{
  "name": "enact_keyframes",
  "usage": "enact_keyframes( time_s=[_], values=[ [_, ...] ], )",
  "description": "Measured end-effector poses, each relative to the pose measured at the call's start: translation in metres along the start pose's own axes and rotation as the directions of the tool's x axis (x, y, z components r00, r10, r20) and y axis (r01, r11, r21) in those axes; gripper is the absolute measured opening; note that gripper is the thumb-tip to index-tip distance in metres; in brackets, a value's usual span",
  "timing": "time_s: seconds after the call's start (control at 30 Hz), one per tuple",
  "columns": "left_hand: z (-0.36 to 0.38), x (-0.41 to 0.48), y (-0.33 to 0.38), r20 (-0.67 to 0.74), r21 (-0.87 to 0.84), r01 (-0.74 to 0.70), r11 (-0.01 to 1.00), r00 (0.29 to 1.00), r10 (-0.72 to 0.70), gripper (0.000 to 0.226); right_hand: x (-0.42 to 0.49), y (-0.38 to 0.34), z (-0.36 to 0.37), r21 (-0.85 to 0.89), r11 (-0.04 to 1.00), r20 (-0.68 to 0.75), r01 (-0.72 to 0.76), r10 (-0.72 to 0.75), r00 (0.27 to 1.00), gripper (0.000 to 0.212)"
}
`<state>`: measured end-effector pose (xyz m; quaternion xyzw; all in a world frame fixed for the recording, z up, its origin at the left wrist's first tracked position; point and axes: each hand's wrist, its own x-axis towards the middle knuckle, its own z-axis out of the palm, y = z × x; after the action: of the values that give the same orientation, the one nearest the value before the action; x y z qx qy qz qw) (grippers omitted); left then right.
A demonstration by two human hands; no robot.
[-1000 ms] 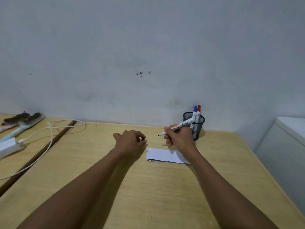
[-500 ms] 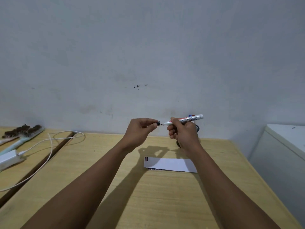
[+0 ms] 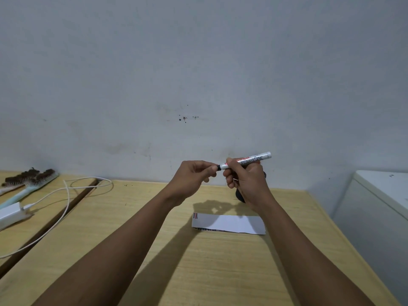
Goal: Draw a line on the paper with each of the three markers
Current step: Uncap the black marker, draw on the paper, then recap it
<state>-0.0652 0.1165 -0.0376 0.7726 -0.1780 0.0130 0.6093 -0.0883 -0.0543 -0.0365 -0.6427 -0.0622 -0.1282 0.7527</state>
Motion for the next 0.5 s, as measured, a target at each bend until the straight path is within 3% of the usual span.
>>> enact_keyframes(
  time_s=[0.3,0.5],
  values=[
    [0.007,-0.002,0.019,0.018,-0.030,-0.006,1.000,1.000,0.006,0.038,0.001,-0.013,-0.002,0.005,0.997,0.034,0.080,-0.080,0.996,0.020],
    [0.003,0.001,0.023,0.038,-0.144,0.131,0.981,0.991,-0.127,0.041,0.002,-0.016,-0.006,0.002,0.996,0.099,0.089,-0.089,0.991,0.013]
  ],
)
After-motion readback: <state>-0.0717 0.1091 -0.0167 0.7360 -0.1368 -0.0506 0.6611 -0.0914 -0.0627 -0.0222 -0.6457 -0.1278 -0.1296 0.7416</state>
